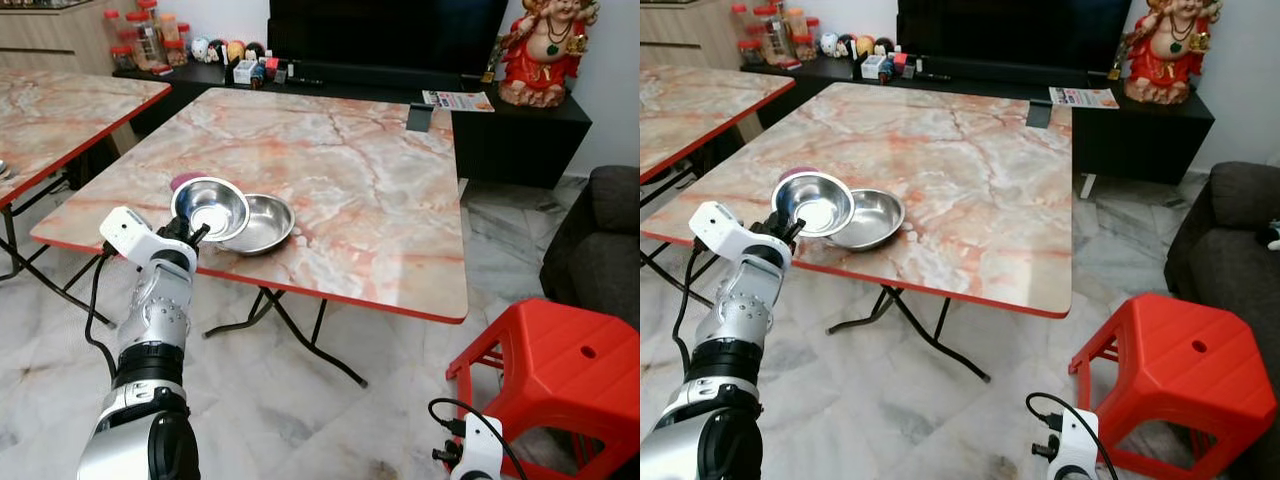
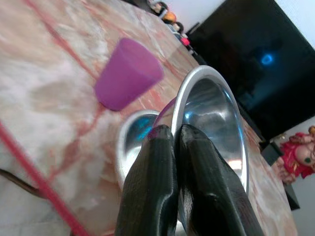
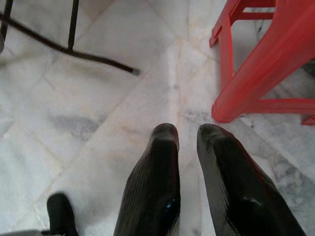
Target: Setting the table
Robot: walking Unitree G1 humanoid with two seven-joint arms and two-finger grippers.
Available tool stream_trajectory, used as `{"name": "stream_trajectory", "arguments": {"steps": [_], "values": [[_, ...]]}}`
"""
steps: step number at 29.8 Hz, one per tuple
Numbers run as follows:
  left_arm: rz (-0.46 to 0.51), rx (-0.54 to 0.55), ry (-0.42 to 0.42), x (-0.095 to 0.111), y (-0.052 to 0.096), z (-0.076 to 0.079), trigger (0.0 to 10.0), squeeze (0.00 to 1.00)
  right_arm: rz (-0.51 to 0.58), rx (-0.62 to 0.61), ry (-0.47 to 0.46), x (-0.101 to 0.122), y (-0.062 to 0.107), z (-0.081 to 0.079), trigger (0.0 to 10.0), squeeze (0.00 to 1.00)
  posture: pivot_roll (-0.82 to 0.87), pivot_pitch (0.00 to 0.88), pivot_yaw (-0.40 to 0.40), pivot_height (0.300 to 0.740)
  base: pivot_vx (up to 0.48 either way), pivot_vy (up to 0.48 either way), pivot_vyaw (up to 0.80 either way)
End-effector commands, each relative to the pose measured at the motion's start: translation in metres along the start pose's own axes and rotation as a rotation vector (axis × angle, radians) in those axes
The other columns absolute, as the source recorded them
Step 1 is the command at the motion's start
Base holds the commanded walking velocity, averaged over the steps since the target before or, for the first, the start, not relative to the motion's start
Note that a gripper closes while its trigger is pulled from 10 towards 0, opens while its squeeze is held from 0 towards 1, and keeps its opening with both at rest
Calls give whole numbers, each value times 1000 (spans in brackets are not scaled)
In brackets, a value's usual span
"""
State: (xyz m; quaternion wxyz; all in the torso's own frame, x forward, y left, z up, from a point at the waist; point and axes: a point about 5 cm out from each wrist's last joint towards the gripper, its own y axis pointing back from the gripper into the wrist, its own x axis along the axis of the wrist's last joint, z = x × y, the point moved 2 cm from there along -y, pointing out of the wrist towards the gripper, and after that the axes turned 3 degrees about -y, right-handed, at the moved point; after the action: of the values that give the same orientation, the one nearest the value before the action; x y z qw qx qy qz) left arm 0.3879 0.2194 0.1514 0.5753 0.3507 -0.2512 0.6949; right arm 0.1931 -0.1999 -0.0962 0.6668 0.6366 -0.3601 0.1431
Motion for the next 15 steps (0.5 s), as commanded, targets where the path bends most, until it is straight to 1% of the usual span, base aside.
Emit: {"name": "stream_trajectory", "arguments": {"steps": [1,3,11,15], "values": [[-8,-33,-9,-1,-1,10,10000,0,-1,-11,-12,0,0,3,10000,0,-24,0,-18,740,289,0,-631],[-8,-34,-10,-1,-1,10,10000,0,1,-12,-11,0,0,3,10000,0,-25,0,-18,740,289,0,-566],[-6,-42,-11,0,-2,11,10000,0,4,-11,-6,1,0,3,10000,0,-26,0,-17,740,292,0,0],[12,-46,-5,3,-1,13,10000,0,6,-12,0,1,0,4,10000,0,-26,0,-17,740,292,0,0]]}}
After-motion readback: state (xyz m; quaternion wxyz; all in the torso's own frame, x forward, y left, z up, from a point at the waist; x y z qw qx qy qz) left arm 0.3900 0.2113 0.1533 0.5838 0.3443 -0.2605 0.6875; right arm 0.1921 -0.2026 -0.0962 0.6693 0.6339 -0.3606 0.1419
